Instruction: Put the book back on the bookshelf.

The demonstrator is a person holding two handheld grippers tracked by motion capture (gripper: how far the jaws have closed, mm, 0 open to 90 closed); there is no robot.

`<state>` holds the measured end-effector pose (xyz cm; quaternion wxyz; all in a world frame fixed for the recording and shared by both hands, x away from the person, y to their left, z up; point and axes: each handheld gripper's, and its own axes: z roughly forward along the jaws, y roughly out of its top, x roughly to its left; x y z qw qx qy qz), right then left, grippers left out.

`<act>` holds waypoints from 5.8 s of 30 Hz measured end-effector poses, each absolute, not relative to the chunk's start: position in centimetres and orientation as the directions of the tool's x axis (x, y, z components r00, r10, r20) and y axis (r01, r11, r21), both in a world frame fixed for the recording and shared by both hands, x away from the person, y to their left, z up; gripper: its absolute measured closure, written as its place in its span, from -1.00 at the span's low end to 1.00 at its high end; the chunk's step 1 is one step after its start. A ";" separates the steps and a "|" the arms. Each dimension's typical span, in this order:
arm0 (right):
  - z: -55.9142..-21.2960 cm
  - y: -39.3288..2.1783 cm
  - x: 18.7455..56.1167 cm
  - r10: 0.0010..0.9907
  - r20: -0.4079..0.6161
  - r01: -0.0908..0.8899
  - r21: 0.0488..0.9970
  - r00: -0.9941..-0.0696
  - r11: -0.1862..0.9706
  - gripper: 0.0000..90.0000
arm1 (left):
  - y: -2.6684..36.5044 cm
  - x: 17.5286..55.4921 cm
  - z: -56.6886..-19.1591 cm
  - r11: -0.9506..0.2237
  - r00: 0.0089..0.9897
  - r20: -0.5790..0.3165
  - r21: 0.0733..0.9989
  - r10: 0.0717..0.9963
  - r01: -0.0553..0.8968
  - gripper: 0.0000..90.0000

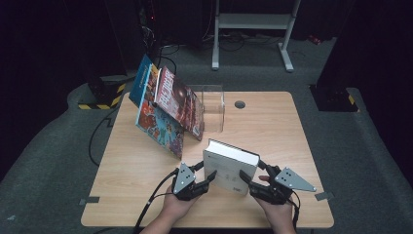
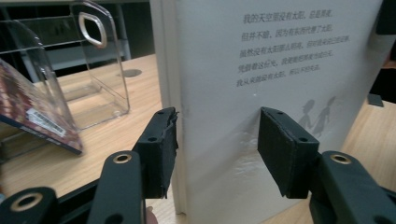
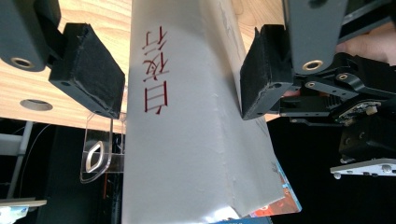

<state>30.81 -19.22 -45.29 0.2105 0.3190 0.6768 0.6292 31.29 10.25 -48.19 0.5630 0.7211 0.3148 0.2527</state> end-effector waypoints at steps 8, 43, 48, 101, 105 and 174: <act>-44.9 -18.6 31.2 0.696 0.097 0.160 0.987 -0.712 0.027 -0.36 | 10.3 31.2 -48.3 -0.180 0.663 0.018 0.968 0.748 0.176 0.00; -45.1 -18.1 31.1 0.686 0.031 0.091 0.995 -0.727 0.052 0.19 | 12.4 31.3 -49.0 -0.208 0.634 0.021 0.952 0.773 0.222 -0.12; -45.0 -18.2 31.1 0.722 0.019 0.089 0.994 -0.692 0.059 0.19 | 12.8 32.0 -49.7 -0.232 0.631 -0.002 0.929 0.776 0.288 -0.19; -42.0 -16.2 31.6 0.793 0.065 0.200 0.977 -0.605 0.072 -0.02 | 24.4 32.7 -52.8 -0.251 0.402 -0.013 0.763 0.916 0.596 -0.24; -42.1 -16.1 31.5 0.801 0.054 0.193 0.978 -0.597 0.078 -0.02 | 24.3 32.8 -52.8 -0.264 0.407 -0.002 0.757 0.914 0.597 -0.24; -38.0 -11.9 35.7 0.856 -0.008 0.203 0.970 -0.517 0.132 0.20 | 24.2 32.9 -52.8 -0.286 0.440 -0.004 0.756 0.898 0.589 -0.26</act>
